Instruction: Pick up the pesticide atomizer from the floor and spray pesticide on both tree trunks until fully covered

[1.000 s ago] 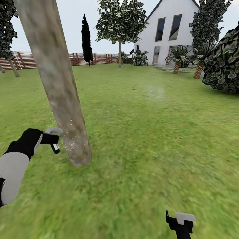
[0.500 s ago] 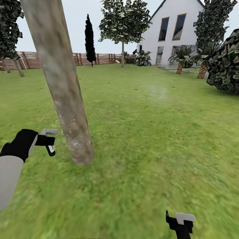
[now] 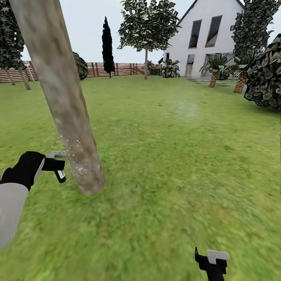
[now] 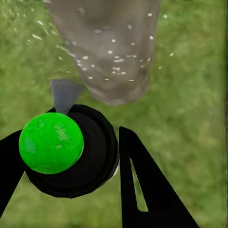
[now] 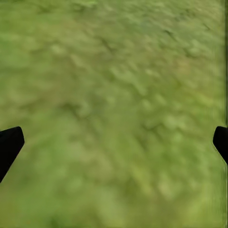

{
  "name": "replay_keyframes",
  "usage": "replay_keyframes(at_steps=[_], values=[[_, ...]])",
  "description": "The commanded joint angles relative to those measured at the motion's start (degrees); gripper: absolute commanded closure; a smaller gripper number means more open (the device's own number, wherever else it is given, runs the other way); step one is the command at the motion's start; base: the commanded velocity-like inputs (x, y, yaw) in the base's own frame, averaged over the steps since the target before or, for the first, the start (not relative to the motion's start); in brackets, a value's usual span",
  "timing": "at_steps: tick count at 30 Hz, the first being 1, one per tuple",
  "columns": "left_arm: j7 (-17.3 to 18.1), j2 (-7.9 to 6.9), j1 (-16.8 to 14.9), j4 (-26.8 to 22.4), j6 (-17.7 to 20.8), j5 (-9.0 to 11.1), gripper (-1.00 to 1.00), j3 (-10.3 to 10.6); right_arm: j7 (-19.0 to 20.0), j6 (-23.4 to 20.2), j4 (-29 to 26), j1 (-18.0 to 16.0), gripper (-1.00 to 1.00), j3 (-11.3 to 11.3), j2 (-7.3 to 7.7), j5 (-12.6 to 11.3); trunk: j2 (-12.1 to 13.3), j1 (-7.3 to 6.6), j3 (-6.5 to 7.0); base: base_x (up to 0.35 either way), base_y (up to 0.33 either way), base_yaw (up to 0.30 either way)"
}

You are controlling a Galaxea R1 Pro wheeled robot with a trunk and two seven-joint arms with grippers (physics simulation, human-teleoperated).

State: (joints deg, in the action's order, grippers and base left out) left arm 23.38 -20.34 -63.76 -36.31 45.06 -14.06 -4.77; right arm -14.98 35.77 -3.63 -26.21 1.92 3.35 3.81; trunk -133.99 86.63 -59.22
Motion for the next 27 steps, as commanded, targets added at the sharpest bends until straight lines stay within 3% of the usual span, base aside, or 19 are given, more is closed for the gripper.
replay_keyframes(at_steps=[1, 14, 27], values=[[0.53, 0.04, -0.04, -0.08, 0.21, -0.56, 1.00, -0.24, -0.22, 0.09, 0.03, -0.01, -1.00, 0.19, -0.01, 0.41, -0.02, -0.01, -0.05, 0.000, -0.270, 0.000], [0.53, 0.04, -0.09, -0.08, 0.35, -0.53, 1.00, -0.33, -0.22, 0.09, 0.07, -0.02, -1.00, 0.19, -0.10, 0.41, -0.02, -0.01, -0.05, 0.023, -0.270, 0.002], [0.40, -0.04, -0.13, -0.17, 0.47, -0.53, 1.00, -0.50, -0.22, 0.09, 0.10, -0.02, -1.00, 0.19, -0.13, 0.41, -0.02, -0.01, -0.05, 0.049, -0.271, 0.197]])
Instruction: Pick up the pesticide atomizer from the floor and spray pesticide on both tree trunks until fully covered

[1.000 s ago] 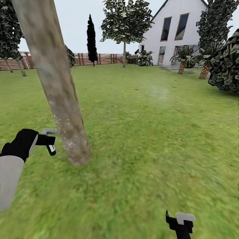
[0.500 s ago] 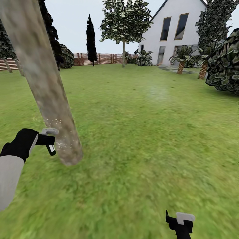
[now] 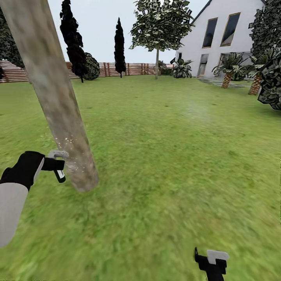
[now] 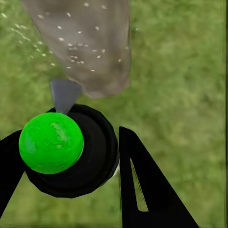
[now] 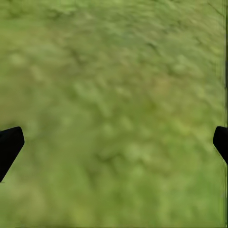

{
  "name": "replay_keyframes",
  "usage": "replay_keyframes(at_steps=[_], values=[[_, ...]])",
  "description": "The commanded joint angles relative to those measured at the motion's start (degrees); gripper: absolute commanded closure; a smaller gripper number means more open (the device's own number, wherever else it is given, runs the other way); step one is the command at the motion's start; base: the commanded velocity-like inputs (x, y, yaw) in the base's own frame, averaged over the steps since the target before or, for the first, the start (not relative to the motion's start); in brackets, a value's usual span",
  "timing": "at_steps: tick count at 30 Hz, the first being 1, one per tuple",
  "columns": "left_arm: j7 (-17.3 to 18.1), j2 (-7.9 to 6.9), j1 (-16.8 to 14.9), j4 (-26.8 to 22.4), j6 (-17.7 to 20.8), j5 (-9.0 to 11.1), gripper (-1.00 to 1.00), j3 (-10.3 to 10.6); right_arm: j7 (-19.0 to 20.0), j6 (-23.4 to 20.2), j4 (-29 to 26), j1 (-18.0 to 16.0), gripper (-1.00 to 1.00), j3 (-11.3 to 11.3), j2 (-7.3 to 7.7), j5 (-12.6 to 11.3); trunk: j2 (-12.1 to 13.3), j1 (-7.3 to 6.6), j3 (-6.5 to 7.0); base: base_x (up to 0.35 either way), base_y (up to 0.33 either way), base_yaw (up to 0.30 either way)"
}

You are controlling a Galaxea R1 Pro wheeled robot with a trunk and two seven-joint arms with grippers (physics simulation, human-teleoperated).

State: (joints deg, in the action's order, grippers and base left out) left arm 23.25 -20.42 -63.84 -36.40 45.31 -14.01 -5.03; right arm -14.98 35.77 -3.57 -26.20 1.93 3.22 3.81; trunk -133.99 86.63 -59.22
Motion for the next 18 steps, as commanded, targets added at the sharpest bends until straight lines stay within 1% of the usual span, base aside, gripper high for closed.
replay_keyframes(at_steps=[1, 9, 15, 18], values=[[0.50, 0.03, -0.05, -0.07, 0.21, -0.58, 1.00, -0.24, -0.23, 0.09, 0.05, -0.01, -1.00, 0.18, 0.04, 0.41, -0.02, -0.01, -0.05, 0.000, -0.274, 0.014], [0.29, 0.04, -0.05, -0.08, 0.22, -0.45, 1.00, -0.74, -0.23, 0.09, 0.06, -0.01, -1.00, 0.18, 0.12, 0.41, -0.02, -0.01, -0.05, 0.018, -0.274, 0.001], [0.06, 0.06, -0.05, -0.07, 0.13, -0.47, 1.00, -0.74, -0.23, 0.09, 0.06, -0.03, -1.00, 0.18, 0.03, 0.41, -0.02, -0.01, -0.05, 0.132, -0.274, 0.006], [-0.02, 0.06, -0.03, -0.11, 0.13, -0.49, 1.00, -0.84, -0.23, 0.09, 0.06, -0.03, -1.00, 0.18, 0.03, 0.41, -0.02, -0.01, -0.05, 0.142, -0.273, 0.174]])
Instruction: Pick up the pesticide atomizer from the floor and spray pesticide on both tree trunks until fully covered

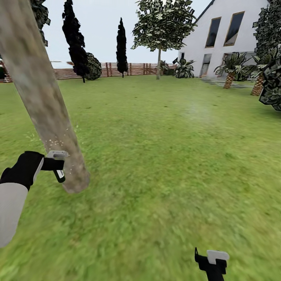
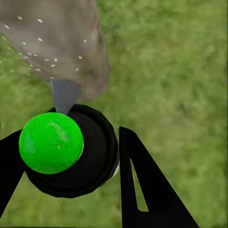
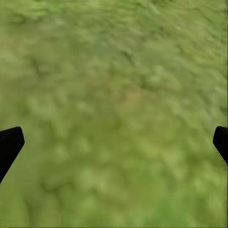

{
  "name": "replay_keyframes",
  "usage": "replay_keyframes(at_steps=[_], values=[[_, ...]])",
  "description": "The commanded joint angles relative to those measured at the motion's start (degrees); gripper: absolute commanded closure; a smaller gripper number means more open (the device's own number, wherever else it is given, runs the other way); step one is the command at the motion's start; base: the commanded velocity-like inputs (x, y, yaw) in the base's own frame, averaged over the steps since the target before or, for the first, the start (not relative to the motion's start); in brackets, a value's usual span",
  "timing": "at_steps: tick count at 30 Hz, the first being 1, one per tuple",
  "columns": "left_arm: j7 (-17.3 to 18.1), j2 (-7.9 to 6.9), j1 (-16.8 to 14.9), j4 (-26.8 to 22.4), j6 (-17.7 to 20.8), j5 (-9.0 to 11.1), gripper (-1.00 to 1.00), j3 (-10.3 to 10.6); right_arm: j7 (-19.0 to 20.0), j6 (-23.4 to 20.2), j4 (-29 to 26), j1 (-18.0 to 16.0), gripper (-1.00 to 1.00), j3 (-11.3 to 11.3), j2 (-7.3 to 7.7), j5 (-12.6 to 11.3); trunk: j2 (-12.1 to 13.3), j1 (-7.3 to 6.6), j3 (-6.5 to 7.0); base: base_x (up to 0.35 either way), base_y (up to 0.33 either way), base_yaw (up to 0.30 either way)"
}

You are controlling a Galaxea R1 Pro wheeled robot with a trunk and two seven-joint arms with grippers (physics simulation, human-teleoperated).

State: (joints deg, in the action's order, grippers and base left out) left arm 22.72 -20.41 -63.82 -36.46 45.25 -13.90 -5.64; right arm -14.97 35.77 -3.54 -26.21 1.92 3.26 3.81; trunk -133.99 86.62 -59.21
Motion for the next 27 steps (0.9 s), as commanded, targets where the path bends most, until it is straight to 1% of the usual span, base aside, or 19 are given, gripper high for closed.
replay_keyframes(at_steps=[1, 6, 17, 20, 23, 25, 27], values=[[0.50, 0.05, -0.07, -0.05, 0.19, -0.60, 1.00, -0.25, -0.24, 0.09, 0.02, -0.01, -1.00, 0.19, 0.00, 0.41, -0.02, 0.00, -0.05, 0.143, -0.274, 0.262], [0.49, 0.08, -0.08, -0.09, 0.19, -0.60, 1.00, -0.17, -0.24, 0.09, 0.02, -0.02, -1.00, 0.19, -0.01, 0.41, -0.02, 0.00, -0.05, 0.113, -0.274, 0.242], [0.49, 0.03, -0.07, -0.08, 0.19, -0.77, 1.00, -0.24, -0.24, 0.09, 0.02, 0.00, -1.00, 0.19, -0.03, 0.41, -0.02, 0.00, -0.05, 0.128, -0.271, 0.014], [0.41, -0.10, 0.08, 0.33, 0.13, -0.93, 1.00, -0.09, -0.24, 0.09, 0.02, -0.02, -1.00, 0.19, -0.09, 0.41, -0.02, 0.00, -0.05, 0.151, -0.268, 0.213], [-0.26, -0.09, 2.40, 0.24, -0.02, -0.95, 1.00, -0.08, -0.24, 0.09, 0.02, -0.03, -1.00, 0.19, -0.09, 0.41, -0.02, 0.00, -0.05, 0.148, -0.268, 0.272], [-1.91, -0.07, 3.72, 0.18, -0.10, -0.83, 1.00, -0.12, -0.24, 0.09, 0.02, 0.01, -1.00, 0.19, -0.13, 0.41, -0.02, 0.00, -0.05, 0.147, -0.268, 0.276], [-3.05, 0.14, 4.34, 0.41, -0.22, -0.61, 1.00, -0.15, -0.24, 0.09, 0.02, 0.00, -1.00, 0.19, -0.16, 0.41, -0.02, 0.00, -0.05, 0.147, -0.268, 0.276]])
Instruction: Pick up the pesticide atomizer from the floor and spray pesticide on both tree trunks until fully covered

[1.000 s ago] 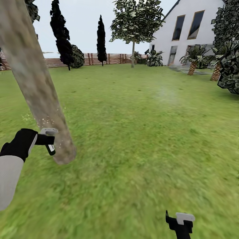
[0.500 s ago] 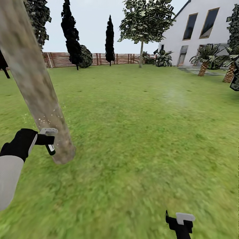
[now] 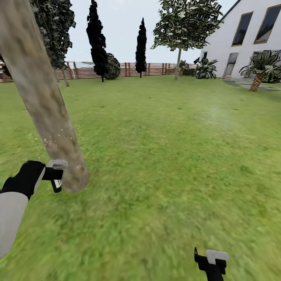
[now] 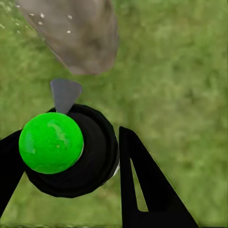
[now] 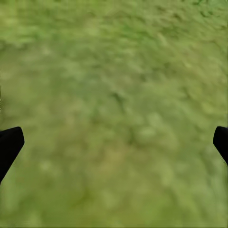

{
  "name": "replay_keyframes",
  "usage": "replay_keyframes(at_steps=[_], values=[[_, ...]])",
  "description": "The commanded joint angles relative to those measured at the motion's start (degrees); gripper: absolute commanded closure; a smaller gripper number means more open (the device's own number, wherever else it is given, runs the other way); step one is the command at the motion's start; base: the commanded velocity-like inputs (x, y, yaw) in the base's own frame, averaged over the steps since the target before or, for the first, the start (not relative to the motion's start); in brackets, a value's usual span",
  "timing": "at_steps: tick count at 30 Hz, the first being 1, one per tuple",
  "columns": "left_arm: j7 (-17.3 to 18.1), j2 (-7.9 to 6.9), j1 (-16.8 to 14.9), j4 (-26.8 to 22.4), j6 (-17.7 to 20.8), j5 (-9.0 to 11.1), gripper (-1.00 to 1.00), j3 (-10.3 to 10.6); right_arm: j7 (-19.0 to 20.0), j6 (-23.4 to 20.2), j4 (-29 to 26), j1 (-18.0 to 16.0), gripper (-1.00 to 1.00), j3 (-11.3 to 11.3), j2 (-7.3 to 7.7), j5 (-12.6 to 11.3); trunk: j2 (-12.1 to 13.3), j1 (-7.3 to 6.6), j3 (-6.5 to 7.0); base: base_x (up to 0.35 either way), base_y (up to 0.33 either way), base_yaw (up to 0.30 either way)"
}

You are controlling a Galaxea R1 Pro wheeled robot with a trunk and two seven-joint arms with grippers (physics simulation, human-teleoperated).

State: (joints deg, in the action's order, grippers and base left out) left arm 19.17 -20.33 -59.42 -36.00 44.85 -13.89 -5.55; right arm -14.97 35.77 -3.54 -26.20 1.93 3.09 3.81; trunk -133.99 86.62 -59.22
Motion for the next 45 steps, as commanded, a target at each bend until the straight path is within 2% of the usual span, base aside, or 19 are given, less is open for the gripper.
replay_keyframes(at_steps=[1, 3, 6, 8, 9, 10, 11, 12, 13, 14, 18, 21, 22, 24, 26, 35, 45], values=[[0.16, 0.45, 0.10, 0.20, -0.24, -0.55, 1.00, -0.24, -0.24, 0.09, 0.02, -0.03, -1.00, 0.18, -0.01, 0.41, -0.02, 0.00, -0.05, 0.147, -0.268, 0.277], [-0.59, 1.86, 0.32, 0.49, -2.42, -0.53, 1.00, -0.25, -0.24, 0.09, 0.02, 0.00, -1.00, 0.18, -0.02, 0.41, -0.02, 0.00, -0.05, 0.147, -0.268, 0.277], [-4.94, 3.51, 1.85, 0.52, -3.61, 0.00, 1.00, -0.28, -0.24, 0.09, 0.02, 0.00, -1.00, 0.18, -0.02, 0.41, -0.02, 0.00, -0.05, 0.147, -0.268, 0.276], [-7.78, 4.16, 3.56, 0.49, -5.73, 1.24, 1.00, -0.58, -0.24, 0.09, 0.02, -0.02, -1.00, 0.18, -0.02, 0.41, -0.02, 0.00, -0.05, 0.147, -0.268, 0.206], [-8.63, 4.22, 4.76, 0.54, -7.33, 2.23, 1.00, -1.80, -0.24, 0.09, 0.02, -0.03, -1.00, 0.18, -0.02, 0.41, -0.02, 0.00, -0.05, 0.148, -0.268, 0.064], [-9.06, 4.29, 8.53, 0.45, -8.79, 3.80, 1.00, -7.45, -0.24, 0.09, 0.02, -0.01, -1.00, 0.18, 0.05, 0.41, -0.02, 0.00, -0.05, 0.153, -0.265, 0.011], [-9.11, 4.33, 10.18, 0.47, -10.01, 3.99, 1.00, -9.70, -0.22, 0.09, 0.02, -0.01, -1.00, 0.18, 0.06, 0.41, -0.02, 0.00, -0.05, 0.157, -0.262, 0.004], [-9.14, 4.38, 10.97, 0.48, -11.07, 4.04, 1.00, -10.31, -0.23, 0.09, 0.02, 0.00, -1.00, 0.18, 0.07, 0.41, -0.02, 0.00, -0.05, 0.160, -0.259, 0.003], [-9.38, 4.54, 13.96, 0.74, -16.29, 4.22, 1.00, -11.17, -0.17, 0.09, 0.02, -0.02, -1.00, 0.17, 0.07, 0.48, -0.02, 0.00, -0.05, 0.200, -0.227, 0.001], [-9.45, 4.50, 15.10, 1.58, -17.88, 4.40, 1.00, -11.40, -0.16, 0.09, 0.02, -0.04, -1.00, 0.18, 0.07, 0.49, -0.02, 0.00, -0.05, 0.217, -0.213, 0.000], [-12.22, 4.35, 15.91, 4.12, -18.96, 4.65, 1.00, -13.19, -0.07, 0.09, 0.02, -0.02, -1.00, 0.18, 0.02, 0.50, -0.02, 0.00, -0.05, 0.240, -0.194, 0.000], [-12.75, 4.65, 15.99, 4.53, -19.05, 4.62, 1.00, -13.45, -0.06, 0.09, 0.02, -0.03, -1.00, 0.18, 0.06, 0.50, -0.02, 0.00, -0.05, 0.275, -0.169, 0.000], [-14.11, 5.65, 16.00, 5.41, -19.14, 4.41, 1.00, -13.50, -0.06, 0.09, 0.02, -0.01, -1.00, 0.18, 0.07, 0.50, -0.02, 0.00, -0.05, 0.278, -0.167, 0.027], [-17.17, 6.15, 16.03, 5.85, -19.18, 4.43, 1.00, -13.50, -0.08, 0.09, 0.02, -0.02, -1.00, 0.18, 0.07, 0.50, -0.02, 0.00, -0.05, 0.278, -0.168, 0.154], [-18.42, 6.25, 16.08, 5.98, -19.17, 4.60, 1.00, -13.51, -0.12, 0.09, 0.02, -0.02, -1.00, 0.18, 0.01, 0.50, -0.02, 0.00, -0.05, 0.278, -0.168, 0.251], [-18.36, 6.51, 16.09, 5.98, -18.93, 5.09, 1.00, -13.52, -0.09, 0.09, 0.02, -0.01, -1.00, 0.18, -0.02, 0.50, -0.02, 0.00, -0.05, 0.145, -0.093, 0.265], [-18.47, 7.40, 16.09, 5.85, -18.92, 5.10, 1.00, -13.70, -0.06, 0.09, 0.02, 0.00, -1.00, 0.18, -0.02, 0.50, -0.02, 0.00, -0.05, 0.059, -0.230, 0.018]])
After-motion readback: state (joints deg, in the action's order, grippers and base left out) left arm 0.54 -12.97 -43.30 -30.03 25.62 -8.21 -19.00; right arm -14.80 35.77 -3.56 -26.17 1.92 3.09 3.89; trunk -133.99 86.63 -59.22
